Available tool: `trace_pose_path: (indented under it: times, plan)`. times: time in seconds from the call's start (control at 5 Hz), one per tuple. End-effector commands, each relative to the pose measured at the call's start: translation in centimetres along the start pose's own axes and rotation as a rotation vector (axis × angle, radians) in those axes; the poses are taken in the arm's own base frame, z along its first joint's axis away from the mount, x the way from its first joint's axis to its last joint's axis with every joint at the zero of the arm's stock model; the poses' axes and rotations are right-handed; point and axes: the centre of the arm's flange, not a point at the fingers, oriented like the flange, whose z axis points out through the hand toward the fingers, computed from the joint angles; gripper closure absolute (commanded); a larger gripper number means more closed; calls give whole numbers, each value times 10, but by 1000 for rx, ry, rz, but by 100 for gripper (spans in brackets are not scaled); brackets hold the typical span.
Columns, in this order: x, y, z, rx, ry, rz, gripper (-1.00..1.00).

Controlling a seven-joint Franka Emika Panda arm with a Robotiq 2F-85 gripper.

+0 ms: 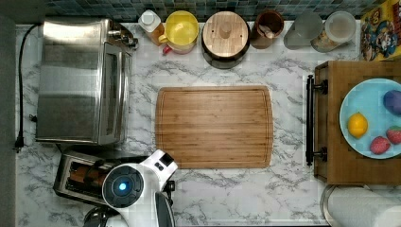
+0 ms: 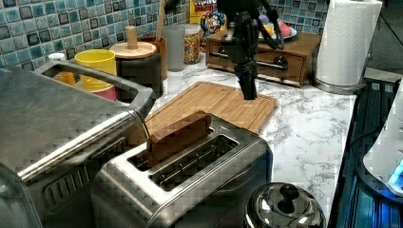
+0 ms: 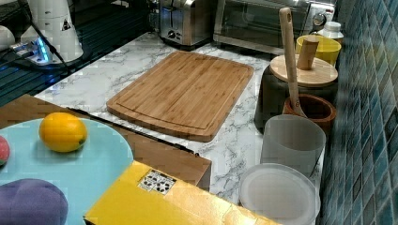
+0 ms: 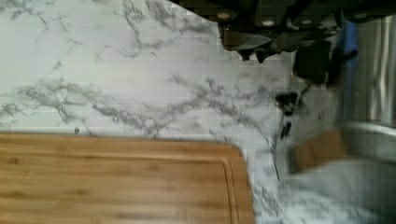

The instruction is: Turn on the toaster.

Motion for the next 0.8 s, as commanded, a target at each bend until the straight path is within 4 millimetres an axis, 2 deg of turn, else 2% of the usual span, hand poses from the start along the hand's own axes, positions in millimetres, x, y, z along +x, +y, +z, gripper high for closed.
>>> trace_pose_path:
  times: [0.2, 0.6, 0.8]
  plan:
    - [-25, -39, 21, 78, 2, -152, 100]
    - [-4, -24, 32, 99, 14, -27, 100]
    - [3, -22, 26, 134, 34, 28, 100]
